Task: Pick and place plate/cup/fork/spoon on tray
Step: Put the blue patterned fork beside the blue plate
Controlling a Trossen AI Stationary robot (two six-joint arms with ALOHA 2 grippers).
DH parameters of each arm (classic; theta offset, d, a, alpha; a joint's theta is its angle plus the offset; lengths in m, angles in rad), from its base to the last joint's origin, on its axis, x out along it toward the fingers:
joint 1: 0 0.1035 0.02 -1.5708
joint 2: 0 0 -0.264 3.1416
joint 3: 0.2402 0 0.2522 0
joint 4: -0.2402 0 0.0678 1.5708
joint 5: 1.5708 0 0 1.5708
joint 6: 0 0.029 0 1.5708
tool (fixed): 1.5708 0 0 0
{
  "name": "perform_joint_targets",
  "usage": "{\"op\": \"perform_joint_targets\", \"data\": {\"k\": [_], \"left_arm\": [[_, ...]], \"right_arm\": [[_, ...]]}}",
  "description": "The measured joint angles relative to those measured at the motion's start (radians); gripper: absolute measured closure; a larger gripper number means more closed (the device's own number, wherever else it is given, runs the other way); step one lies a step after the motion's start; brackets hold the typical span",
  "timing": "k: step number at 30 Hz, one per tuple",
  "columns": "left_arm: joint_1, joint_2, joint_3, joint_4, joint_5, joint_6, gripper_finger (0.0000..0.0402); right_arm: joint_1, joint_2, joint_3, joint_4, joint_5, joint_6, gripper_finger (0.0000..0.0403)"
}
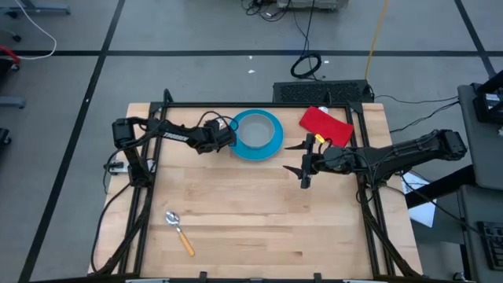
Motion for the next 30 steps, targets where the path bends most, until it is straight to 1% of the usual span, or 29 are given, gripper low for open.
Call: {"op": "perform_joint_targets", "data": {"k": [3,6,14,17,22,26,30], "left_arm": [[0.0,0.001,-0.001,-0.001,-0.021,-0.003,0.0331],[0.001,0.0,-0.002,0.009,-0.033,-0.002,0.0322],[-0.004,-0.002,-0.002,0.044,-0.038,-0.002,0.0268],[-0.006,-0.003,-0.002,0.044,-0.039,-0.005,0.0254],[-0.006,-0.017,-0.002,0.042,-0.046,-0.006,0.0253],[-0.008,-0.063,0.001,0.017,-0.065,0.007,0.0252],[-0.015,-0.129,0.0,-0.063,-0.07,0.047,0.026]], "right_arm": [[0.0,0.0,0.0,0.0,0.0,0.001,0.0124],[0.0,0.0,0.0,0.0,0.0,0.001,0.0124],[0.0,0.0,0.0,0.0,0.0,0.002,0.0124],[0.0,0.0,0.0,0.0,0.0,0.003,0.0124],[0.0,0.0,0.0,-0.001,0.0,0.003,0.0124],[0.0,0.0,0.0,-0.001,0.0,0.003,0.0124],[0.0,0.0,-0.001,-0.004,0.0,0.003,0.0124]]}}
